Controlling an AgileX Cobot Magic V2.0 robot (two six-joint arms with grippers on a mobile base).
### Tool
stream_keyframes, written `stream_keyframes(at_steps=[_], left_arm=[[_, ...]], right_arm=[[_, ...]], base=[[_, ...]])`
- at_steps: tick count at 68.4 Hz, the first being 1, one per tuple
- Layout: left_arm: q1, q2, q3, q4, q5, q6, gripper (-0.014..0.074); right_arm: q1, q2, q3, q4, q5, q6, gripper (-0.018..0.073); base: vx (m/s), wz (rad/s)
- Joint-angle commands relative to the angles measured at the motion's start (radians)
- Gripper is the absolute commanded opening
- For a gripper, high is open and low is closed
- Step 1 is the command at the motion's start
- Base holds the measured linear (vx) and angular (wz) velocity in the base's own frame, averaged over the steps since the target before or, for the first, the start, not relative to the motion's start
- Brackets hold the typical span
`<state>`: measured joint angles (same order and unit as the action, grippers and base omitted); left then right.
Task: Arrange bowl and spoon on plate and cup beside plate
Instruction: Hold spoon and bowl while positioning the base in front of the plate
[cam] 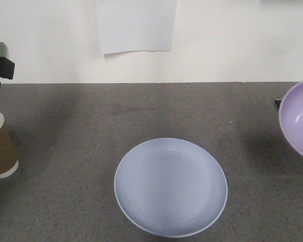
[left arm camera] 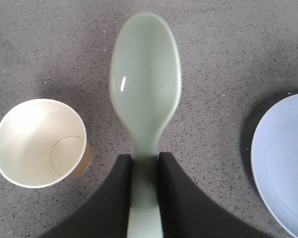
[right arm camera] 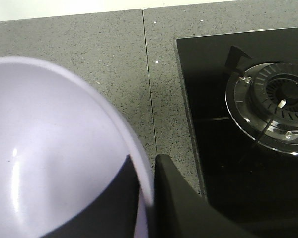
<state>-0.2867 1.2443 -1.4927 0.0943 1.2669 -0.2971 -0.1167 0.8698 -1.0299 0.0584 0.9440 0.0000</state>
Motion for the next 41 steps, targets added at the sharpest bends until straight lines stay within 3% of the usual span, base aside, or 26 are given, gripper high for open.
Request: stream_keyframes(at_steps=[1,41], left_arm=[[-0.006,-0.024,-0.024,0.003,-0.017,-0.008,-0.0006],[-0.006,-0.024,-0.024,0.003,-0.017,-0.008,-0.0006]], right_arm=[[-0.007,-0.007,-0.028,-0.002,-0.066,-0.011,-0.0006],[-0.007,-0.007,-0.028,-0.002,-0.066,-0.011,-0.0006]], base=[[0.0,0.0],[0.0,0.0]])
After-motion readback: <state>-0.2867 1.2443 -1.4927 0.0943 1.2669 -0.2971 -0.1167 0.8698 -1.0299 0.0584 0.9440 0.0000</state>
